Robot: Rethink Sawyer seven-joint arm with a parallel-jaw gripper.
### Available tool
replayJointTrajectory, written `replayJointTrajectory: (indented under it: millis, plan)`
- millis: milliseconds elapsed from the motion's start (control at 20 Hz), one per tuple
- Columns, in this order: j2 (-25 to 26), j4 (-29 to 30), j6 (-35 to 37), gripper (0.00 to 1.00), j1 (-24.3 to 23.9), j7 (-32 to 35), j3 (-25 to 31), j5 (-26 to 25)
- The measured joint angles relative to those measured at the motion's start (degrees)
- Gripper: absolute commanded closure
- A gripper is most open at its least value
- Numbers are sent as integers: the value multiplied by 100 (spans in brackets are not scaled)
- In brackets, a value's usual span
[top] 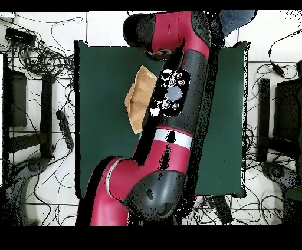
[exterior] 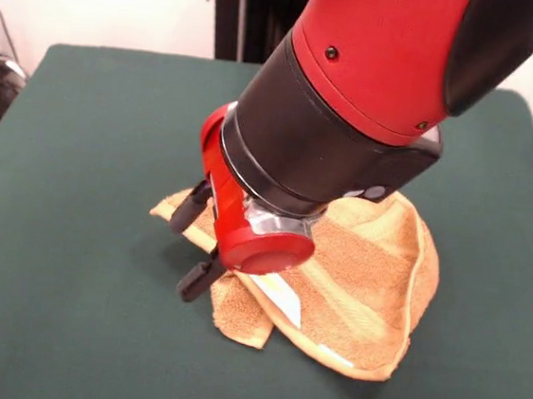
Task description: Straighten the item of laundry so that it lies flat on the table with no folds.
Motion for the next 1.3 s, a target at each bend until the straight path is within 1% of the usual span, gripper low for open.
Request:
replayJointTrajectory:
  millis: [400, 550, 750, 900, 1100, 1250, 1300]
  plan:
    - [-277, 1104, 80, 0, 586, 0, 29, -99]
    - [-341, 1309, 213, 0, 700, 0, 61, -97]
    - [-383, 1450, 243, 0, 707, 0, 156, -100]
    - [-392, 1568, 59, 0, 689, 0, 173, -117]
    - [-391, 1741, -449, 0, 693, 0, 174, -191]
    - [-394, 1906, -1020, 0, 706, 0, 176, -218]
    - [-396, 2006, -1376, 0, 723, 0, 176, -221]
